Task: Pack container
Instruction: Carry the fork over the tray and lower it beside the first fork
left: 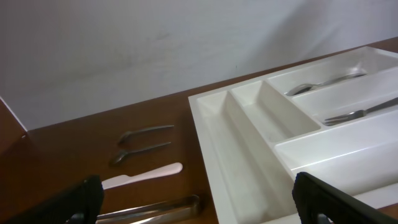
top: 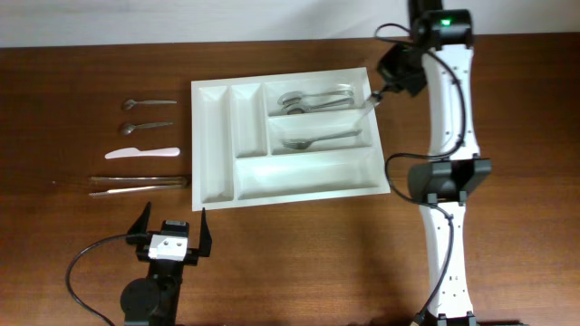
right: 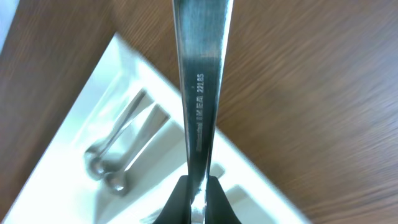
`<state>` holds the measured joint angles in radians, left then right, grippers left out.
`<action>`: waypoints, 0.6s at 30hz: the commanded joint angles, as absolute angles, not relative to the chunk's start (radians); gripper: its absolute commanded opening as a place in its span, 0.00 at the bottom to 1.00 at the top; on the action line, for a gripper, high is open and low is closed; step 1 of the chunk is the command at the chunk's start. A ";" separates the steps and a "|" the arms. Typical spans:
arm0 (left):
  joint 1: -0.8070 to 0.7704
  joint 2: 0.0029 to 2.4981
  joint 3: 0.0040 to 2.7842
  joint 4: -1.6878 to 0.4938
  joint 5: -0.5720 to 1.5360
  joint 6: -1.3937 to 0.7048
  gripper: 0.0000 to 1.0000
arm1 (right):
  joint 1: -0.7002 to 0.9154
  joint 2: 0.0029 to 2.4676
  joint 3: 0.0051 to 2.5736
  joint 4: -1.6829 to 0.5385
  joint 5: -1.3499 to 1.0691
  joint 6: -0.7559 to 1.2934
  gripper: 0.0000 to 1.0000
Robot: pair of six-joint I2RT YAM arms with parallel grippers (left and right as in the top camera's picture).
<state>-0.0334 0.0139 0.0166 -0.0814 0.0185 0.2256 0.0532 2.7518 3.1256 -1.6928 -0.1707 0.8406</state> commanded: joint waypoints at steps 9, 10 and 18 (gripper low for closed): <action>-0.036 0.007 0.009 -0.080 0.012 0.241 0.99 | 0.262 2.714 3.141 -1.699 -0.090 1.353 0.04; -0.036 0.007 0.009 -0.080 0.012 0.241 0.99 | 0.281 2.714 3.134 -1.699 -0.085 1.392 0.04; -0.036 0.007 0.009 -0.080 0.012 0.241 0.99 | 0.348 2.719 2.984 -1.699 -0.131 1.512 0.04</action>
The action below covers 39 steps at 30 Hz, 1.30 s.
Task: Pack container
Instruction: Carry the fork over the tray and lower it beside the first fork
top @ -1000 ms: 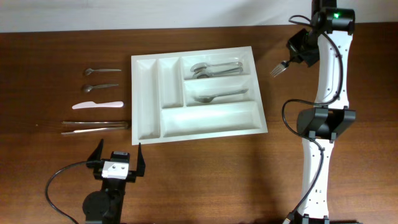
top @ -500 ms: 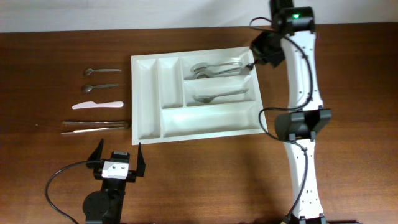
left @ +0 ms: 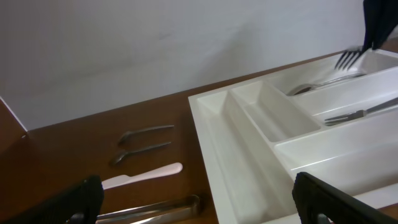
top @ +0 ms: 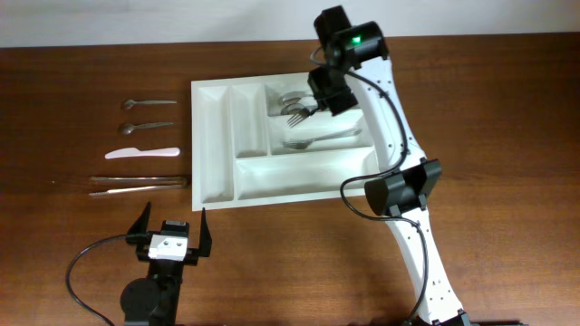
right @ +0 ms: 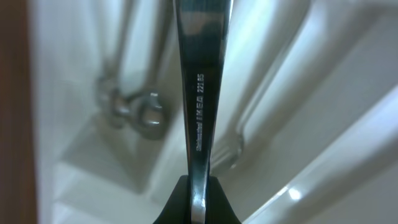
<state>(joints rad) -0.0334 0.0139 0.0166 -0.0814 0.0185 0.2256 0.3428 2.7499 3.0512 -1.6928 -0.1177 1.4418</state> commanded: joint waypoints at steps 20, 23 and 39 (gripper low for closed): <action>-0.036 0.007 0.009 -0.080 0.012 0.241 0.99 | 0.374 2.722 2.848 -1.699 -0.142 1.519 0.12; -0.036 0.007 0.009 -0.080 0.012 0.241 0.99 | 0.373 2.722 2.848 -1.699 -0.142 1.515 0.20; -0.036 0.007 0.009 -0.080 0.012 0.241 0.99 | 0.309 2.687 2.982 -1.645 -0.059 1.112 0.33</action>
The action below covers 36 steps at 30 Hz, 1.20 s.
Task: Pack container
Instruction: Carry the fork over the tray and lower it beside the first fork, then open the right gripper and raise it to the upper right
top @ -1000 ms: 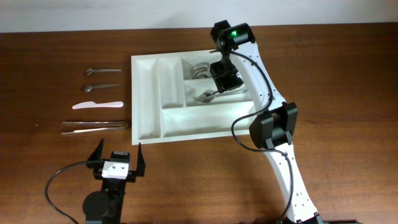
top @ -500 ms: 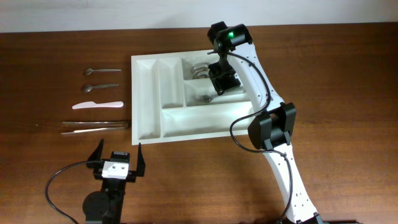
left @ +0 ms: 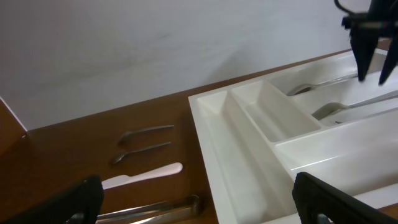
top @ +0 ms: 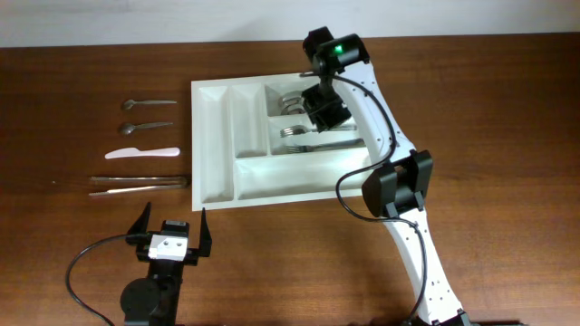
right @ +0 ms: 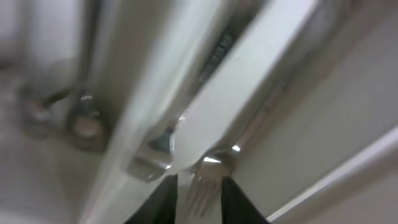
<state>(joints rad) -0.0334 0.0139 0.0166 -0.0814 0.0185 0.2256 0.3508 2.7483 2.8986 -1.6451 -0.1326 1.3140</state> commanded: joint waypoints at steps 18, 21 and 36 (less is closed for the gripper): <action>-0.036 0.007 0.009 -0.080 0.012 0.241 0.99 | -0.052 2.539 3.129 -1.699 0.065 0.078 0.99; -0.036 0.007 0.009 -0.080 0.012 0.241 0.99 | -0.098 2.545 3.128 -1.699 0.066 0.050 0.99; -0.036 0.007 0.009 -0.080 0.012 0.241 0.99 | -0.226 2.546 3.028 -1.699 0.065 0.033 0.99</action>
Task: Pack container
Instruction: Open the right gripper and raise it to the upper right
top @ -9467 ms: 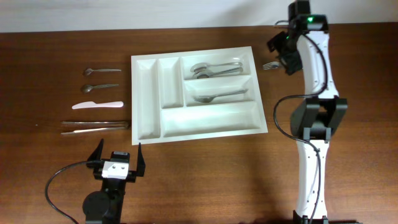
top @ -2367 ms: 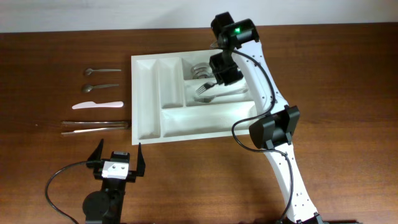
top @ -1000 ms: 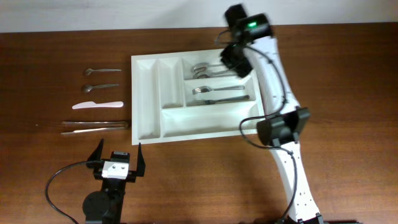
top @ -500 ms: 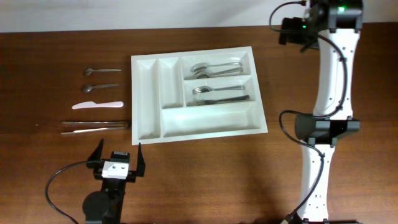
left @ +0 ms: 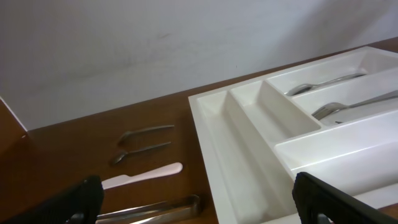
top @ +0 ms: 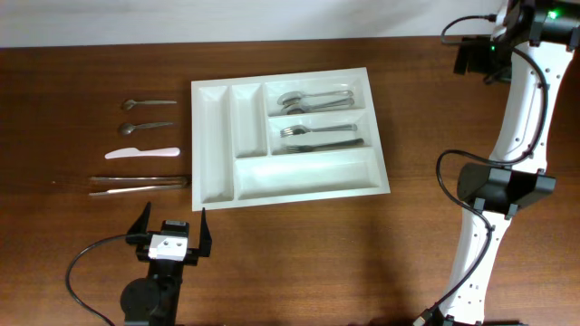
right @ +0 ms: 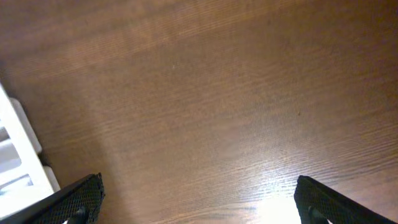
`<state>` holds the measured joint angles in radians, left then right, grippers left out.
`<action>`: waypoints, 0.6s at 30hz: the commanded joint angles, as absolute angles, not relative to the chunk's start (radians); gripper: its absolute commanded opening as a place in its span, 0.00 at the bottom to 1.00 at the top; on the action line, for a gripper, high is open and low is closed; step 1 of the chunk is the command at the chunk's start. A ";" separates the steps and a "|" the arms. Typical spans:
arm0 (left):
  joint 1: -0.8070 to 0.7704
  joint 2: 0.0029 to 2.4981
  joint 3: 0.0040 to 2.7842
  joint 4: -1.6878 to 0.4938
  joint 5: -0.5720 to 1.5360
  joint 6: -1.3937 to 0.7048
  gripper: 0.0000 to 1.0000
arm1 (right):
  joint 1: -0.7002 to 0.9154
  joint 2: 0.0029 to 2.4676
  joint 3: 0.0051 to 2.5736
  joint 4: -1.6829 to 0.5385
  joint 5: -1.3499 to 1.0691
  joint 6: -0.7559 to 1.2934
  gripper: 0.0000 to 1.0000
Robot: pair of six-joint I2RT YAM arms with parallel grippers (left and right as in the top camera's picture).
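The white cutlery tray [top: 217, 186] lies mid-table. Its back right compartment holds spoons [top: 313, 98]; the one in front of it holds two forks [top: 317, 136], also visible as forks [left: 348, 107] in the left wrist view. My right gripper [top: 473, 59] hangs open and empty over bare wood at the far back right, and the right gripper [right: 199, 186] sees only the tray corner [right: 15, 155]. My left gripper [top: 172, 222] stands open and empty at the front left, and the left gripper [left: 196, 190] faces the tray.
Left of the tray lie two small spoons [top: 149, 102], a white knife [top: 142, 153] and metal tongs [top: 138, 185]. The left wrist view shows the same small spoons [left: 144, 142], knife [left: 142, 175] and tongs [left: 149, 210]. A white wall runs behind the table.
My right gripper was down in the tray over the fork compartment with its jaws slightly apart. It is now wide open over bare table at the far back right. The fork stays in the compartment.
First my right gripper was shut on a fork by the tray's back right corner. Then it held the fork over the right compartments. Later the fork lay beside the other fork with the jaws parted. Now the right arm is away from the tray; the left arm never moved.
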<state>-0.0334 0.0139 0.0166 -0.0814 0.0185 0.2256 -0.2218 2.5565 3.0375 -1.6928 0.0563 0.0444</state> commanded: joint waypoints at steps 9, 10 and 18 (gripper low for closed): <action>-0.036 0.007 0.009 -0.079 0.025 0.236 0.99 | -0.223 2.546 3.028 -1.699 0.064 0.033 0.99; -0.036 0.007 0.009 -0.075 0.035 0.196 0.99 | -0.223 2.546 3.028 -1.699 0.064 0.033 0.99; -0.036 0.010 0.158 -0.210 -0.098 -0.270 0.99 | -0.223 2.546 3.028 -1.699 0.064 0.033 0.99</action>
